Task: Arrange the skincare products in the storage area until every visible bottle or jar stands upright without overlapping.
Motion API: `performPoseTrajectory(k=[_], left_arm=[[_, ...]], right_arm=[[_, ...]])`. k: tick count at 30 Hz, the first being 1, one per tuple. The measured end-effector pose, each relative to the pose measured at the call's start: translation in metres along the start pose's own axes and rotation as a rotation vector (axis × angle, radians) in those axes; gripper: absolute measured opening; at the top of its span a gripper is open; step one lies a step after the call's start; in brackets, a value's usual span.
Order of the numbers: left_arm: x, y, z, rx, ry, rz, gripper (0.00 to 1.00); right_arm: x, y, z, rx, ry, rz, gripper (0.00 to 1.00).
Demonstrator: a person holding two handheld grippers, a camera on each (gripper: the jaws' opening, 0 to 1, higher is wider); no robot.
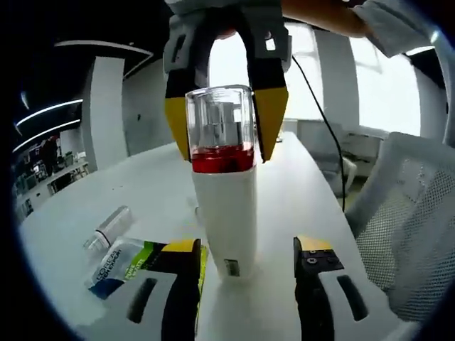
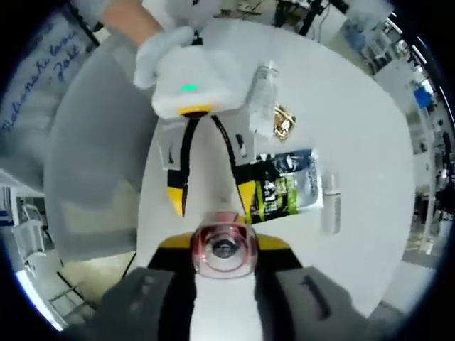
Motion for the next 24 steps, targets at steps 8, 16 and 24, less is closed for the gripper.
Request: performPoseTrajectory(k=[8, 16, 24], left_arm=[[0.007, 0.006, -0.016, -0.023, -0.019, -0.069, 0.41], [-0.011, 0.006, -0.027, -0.060, 0.021, -0.059, 0.26], [-0.019, 0.002, -0.029, 0.032, 0.010, -0.072, 0.25]], right_arm=[[0.001, 0.002, 0.004, -0.010, 0.045, -0.027, 0.30], [0.002, 0.009, 0.000, -0.001, 0.040, -0.022, 0.30], [0.003, 0.010, 0.013, -0.013, 0.030, -0.016, 0.30]])
Point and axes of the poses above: the point that each gripper's makers call its tool centre point, and the gripper's own axes: x roughly backward along the fingers, y roughly to its left, z roughly out of its underside, the point moved 10 cm from there along x, roughly backward along the fingers, and after that the axes turned 5 degrees about -x, right-handed, at the moved point
